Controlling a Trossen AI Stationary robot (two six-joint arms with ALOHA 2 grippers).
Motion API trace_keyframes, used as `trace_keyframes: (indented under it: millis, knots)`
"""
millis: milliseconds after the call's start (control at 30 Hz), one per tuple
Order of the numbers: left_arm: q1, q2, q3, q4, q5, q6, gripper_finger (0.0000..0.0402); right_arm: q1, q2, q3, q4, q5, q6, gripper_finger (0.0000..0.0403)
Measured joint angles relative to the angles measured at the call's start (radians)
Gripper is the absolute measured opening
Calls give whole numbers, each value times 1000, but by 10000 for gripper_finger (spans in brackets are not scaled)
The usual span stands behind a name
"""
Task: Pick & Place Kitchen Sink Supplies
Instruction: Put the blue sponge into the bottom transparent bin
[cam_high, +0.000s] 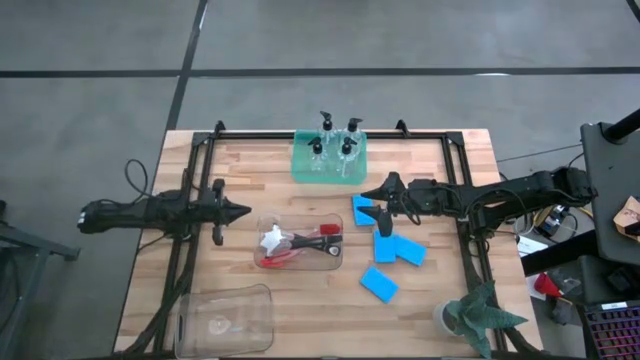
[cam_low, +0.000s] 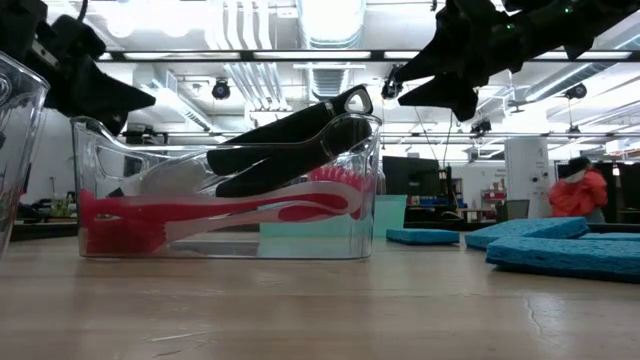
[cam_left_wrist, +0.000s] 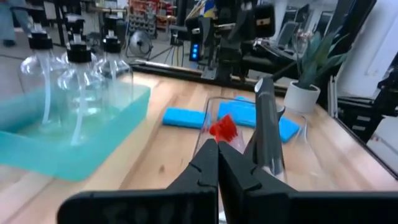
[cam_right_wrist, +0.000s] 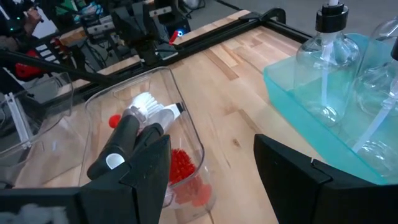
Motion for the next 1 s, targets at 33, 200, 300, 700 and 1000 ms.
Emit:
trace_keyframes:
  millis: [33, 200, 300, 700, 1000]
  knots:
    - [0, 0, -8, 2, 0, -7, 1, 3, 0, 0, 0, 0, 6, 224]
    - [0, 0, -19, 30, 0, -22, 2, 21, 0, 0, -3, -1, 15, 224]
    - [0, 3, -20, 30, -1, -3, 2, 25, 0, 0, -14, -24, 37, 224]
    - [0, 21, -22, 24, -2, 25, 3, 26, 0, 14, -345, -56, 379, 224]
    - [0, 21, -23, 22, -3, 25, 3, 25, 0, 17, -365, -53, 428, 224]
